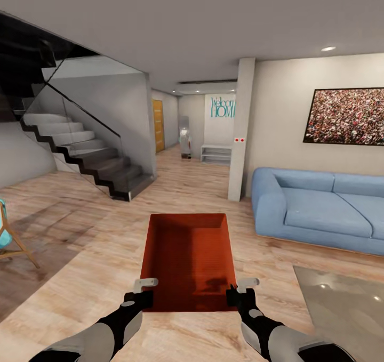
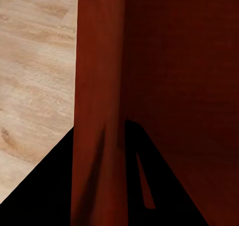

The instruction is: Move the two storage containers from the living room to the garage. In the garage, place one container on the floor and stack the other container on top of it (either order is fine).

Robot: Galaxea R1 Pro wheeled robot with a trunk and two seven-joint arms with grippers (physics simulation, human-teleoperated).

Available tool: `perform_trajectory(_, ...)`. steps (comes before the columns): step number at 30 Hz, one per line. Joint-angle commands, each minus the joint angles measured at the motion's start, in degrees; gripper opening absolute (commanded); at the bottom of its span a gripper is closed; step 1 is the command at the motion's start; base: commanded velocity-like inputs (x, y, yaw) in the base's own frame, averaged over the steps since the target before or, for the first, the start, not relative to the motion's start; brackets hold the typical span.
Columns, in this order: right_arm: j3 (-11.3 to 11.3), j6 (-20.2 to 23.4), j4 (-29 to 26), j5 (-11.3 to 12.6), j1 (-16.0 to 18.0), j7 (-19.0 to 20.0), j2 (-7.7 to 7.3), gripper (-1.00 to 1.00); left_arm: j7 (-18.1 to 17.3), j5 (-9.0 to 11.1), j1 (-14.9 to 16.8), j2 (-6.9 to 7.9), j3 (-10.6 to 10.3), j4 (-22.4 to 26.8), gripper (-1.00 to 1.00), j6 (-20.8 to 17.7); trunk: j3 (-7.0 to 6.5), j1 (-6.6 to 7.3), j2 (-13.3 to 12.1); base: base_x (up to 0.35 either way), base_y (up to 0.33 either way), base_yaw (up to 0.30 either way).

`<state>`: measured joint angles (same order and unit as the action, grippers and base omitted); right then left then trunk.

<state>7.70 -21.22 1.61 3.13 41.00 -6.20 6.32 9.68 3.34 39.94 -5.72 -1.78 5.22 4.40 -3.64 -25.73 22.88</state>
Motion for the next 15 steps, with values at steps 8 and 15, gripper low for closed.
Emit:
perform_trajectory(8,2.0,-0.4,0.2,1.8,0.0,-0.3,0.0,-1.0,1.1,0.0,0.1,0.0,0.5,0.0,-1.0,0.3,0.02,-0.05,0.0,0.321,0.0,0.0)
perform_trajectory(15,2.0,-0.3,0.2,1.8,0.0,-0.3,-0.07,-1.0,1.1,0.0,0.1,0.0,0.5,0.0,-1.0,0.3,0.02,-0.05,0.0,0.321,0.0,0.0)
